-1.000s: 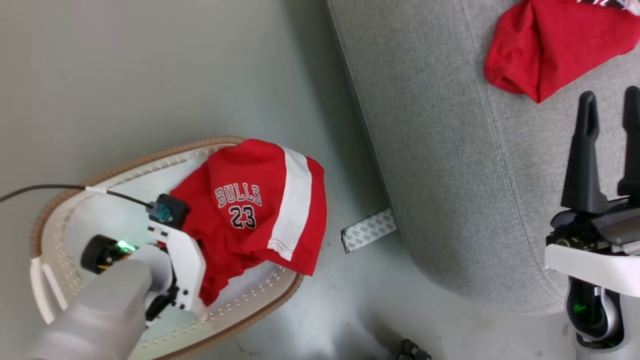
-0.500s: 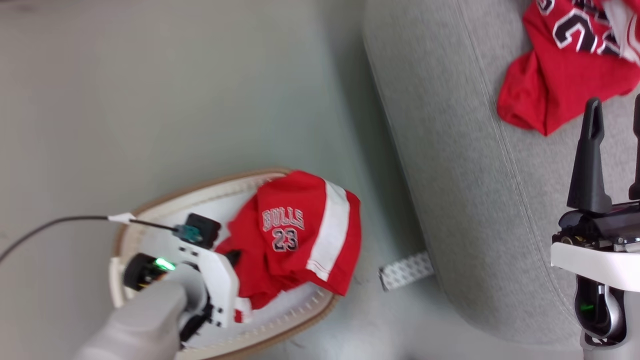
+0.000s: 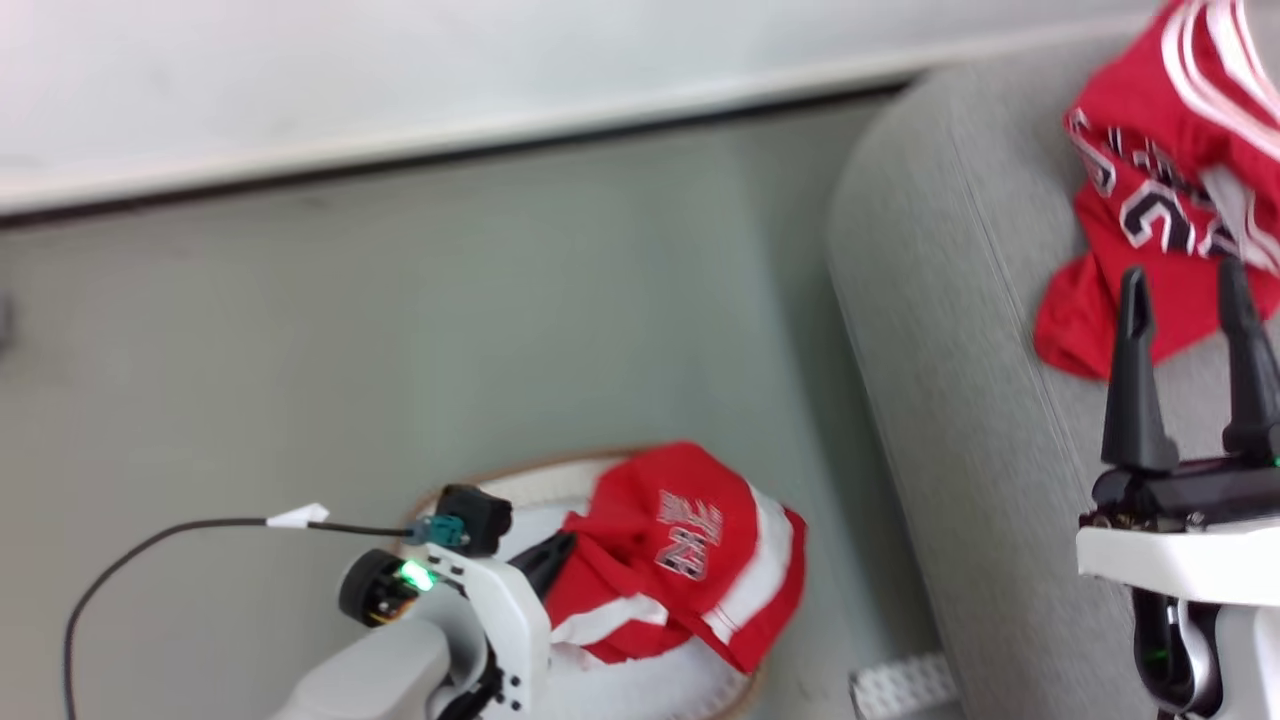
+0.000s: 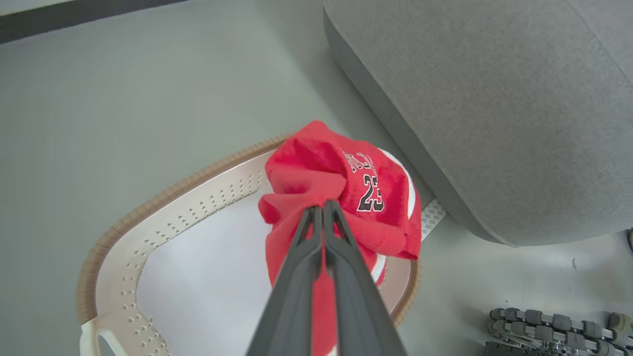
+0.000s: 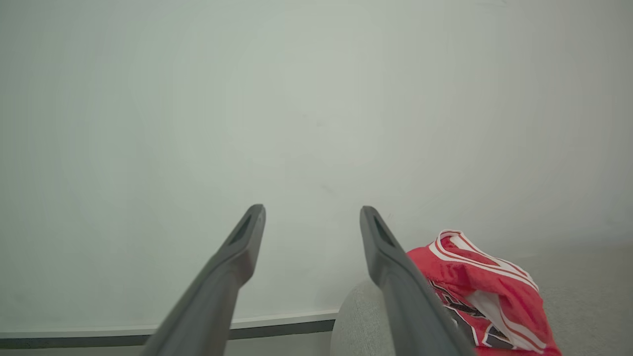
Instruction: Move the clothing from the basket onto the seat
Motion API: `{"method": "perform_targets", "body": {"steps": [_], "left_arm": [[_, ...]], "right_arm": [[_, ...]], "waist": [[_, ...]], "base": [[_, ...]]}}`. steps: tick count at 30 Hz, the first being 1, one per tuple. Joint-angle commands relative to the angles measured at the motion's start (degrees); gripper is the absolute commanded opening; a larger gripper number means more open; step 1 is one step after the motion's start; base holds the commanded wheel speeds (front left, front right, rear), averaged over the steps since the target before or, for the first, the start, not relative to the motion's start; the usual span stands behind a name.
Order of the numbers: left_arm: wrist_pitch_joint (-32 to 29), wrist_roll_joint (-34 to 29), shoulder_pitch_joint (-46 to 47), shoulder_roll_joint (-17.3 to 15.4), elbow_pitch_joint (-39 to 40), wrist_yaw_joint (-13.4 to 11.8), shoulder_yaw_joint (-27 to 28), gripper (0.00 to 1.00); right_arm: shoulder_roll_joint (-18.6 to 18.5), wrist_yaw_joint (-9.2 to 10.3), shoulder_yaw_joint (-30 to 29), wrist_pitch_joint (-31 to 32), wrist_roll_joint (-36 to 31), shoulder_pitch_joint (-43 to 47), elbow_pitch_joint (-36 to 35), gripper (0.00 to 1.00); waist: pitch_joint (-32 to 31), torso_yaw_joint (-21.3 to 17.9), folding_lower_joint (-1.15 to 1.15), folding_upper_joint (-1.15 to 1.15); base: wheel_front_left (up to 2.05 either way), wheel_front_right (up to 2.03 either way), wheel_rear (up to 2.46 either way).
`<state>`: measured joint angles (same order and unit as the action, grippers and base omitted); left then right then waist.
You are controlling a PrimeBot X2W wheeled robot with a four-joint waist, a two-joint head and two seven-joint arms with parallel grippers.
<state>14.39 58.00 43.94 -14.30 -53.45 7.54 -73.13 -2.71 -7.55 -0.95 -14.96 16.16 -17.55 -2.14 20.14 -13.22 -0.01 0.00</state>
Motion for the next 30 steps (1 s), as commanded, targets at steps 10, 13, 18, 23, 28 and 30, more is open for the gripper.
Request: {"method": "perform_targets", "body": {"steps": [10,13,18,23,28,30], "left_arm": [[0.7,-9.3,-4.8,-0.5,11.5,-1.0,11.0,0.00],[0.8,-12.9,-6.6,-1.0,16.0,-1.6,15.0,0.00],[0.8,-17.8,-8.5,-1.7,22.9,-2.4,20.7,0.00],[0.8,-21.0,-8.5,-2.0,28.1,-3.0,24.8,0.00],[0.8,-22.9,-6.5,-2.2,31.5,-3.3,28.5,0.00],[0.8,-23.6,-5.9,-2.3,32.4,-3.5,29.9,0.00]], "right_arm": [[-0.1,0.14,-0.7,-0.1,-1.2,4.9,3.1,1.00],[-0.5,0.13,-0.6,-0.1,-0.6,5.8,3.6,1.00],[-1.0,0.13,0.2,-0.1,0.2,7.4,4.7,1.00],[-1.2,0.14,1.8,-0.1,1.0,8.4,5.4,1.00],[-1.1,0.13,4.1,-0.1,1.7,8.7,6.4,1.00],[-1.1,0.13,5.2,-0.1,2.1,8.9,6.8,1.00]], "waist": [[-14.0,8.2,0.01,0.00],[-16.0,9.0,0.01,0.00],[-18.9,10.1,0.01,0.00],[-20.5,10.9,0.01,0.00],[-21.3,11.3,0.01,0.00],[-21.6,11.4,0.01,0.00]], "base": [[0.00,0.00,0.00],[0.00,0.00,0.00],[0.00,0.00,0.00],[0.00,0.00,0.00],[0.00,0.00,0.00],[0.00,0.00,0.00]]}}
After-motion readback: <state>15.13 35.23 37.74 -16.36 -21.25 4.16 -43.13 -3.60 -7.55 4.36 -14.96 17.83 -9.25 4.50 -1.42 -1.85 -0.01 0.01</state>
